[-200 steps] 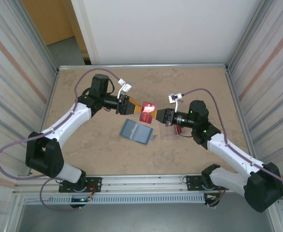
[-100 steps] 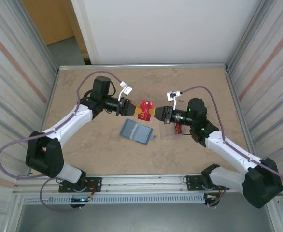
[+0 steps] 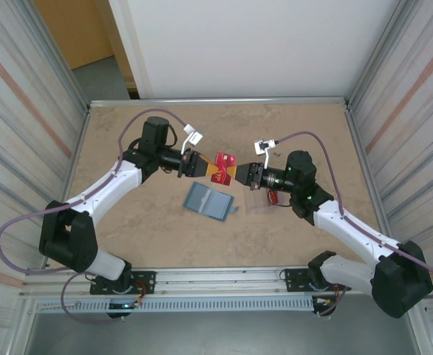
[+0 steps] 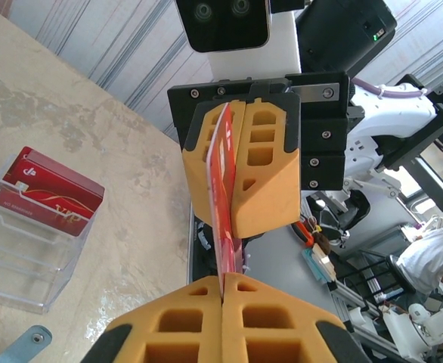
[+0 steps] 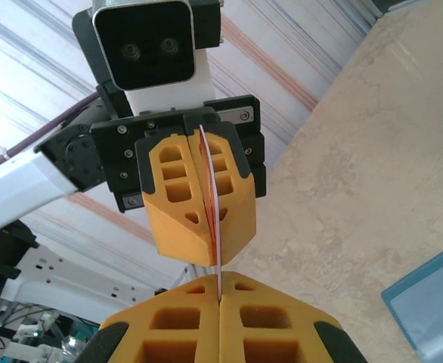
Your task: Put the credit cards into the card holder
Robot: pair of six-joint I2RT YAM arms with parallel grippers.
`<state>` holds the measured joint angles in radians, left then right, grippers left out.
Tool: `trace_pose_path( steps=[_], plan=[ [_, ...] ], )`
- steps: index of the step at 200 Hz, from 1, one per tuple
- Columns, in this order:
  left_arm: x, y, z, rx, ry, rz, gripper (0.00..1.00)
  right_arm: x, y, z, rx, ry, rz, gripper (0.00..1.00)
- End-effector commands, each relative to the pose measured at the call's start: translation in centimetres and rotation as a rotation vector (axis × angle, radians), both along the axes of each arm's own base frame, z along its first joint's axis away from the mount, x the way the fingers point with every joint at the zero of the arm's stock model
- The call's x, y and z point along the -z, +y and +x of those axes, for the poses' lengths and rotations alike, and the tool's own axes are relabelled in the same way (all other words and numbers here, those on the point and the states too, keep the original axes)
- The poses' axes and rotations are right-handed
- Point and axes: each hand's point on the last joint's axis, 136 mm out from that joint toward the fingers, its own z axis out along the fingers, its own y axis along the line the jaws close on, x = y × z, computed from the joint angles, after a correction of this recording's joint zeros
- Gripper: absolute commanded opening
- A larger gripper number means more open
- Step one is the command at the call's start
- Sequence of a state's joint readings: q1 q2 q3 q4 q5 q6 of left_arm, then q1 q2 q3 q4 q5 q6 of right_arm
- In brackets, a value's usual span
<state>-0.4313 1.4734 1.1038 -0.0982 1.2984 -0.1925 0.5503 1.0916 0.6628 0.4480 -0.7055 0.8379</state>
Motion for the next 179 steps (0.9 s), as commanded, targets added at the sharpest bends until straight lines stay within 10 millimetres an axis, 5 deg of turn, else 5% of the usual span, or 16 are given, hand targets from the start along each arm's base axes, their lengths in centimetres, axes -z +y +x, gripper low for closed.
trace_pose_path(
  steps=[1, 25, 45, 69, 85, 141, 179],
  plan=[
    [0.1, 0.6, 0.5, -0.038, -0.014, 0.011, 0.36, 0.2, -0.1, -0.1, 0.001, 0.001, 0.003, 0.0],
    [1.1, 2.8, 3.2, -0.201, -0.065, 0.139, 0.44, 2.0, -1.1, 0.1, 0.041, 0.056, -0.056, 0.0],
    [4.6, 5.4, 4.9, -0.322, -0.119, 0.367, 0.28, 4.5, -2.3, 0.2, 0.096, 0.145, -0.126, 0.0],
    [11.3, 7.9, 5.7, -0.38, -0.042, 0.622, 0.07, 7.8, -3.3, 0.4, 0.163, 0.243, -0.182, 0.0],
    [13.6, 7.7, 5.5, -0.345, -0.036, 0.648, 0.0, 9.9, -3.4, 0.6, 0.191, 0.286, -0.214, 0.0],
    [20.8, 7.2, 6.0, -0.171, -0.213, 0.96, 0.0, 14.9, -2.3, 0.9, 0.239, 0.429, -0.401, 0.0],
    [24.1, 8.5, 7.0, -0.154, -0.257, 1.093, 0.0, 15.6, -1.5, 0.6, 0.237, 0.466, -0.394, 0.0]
  ],
)
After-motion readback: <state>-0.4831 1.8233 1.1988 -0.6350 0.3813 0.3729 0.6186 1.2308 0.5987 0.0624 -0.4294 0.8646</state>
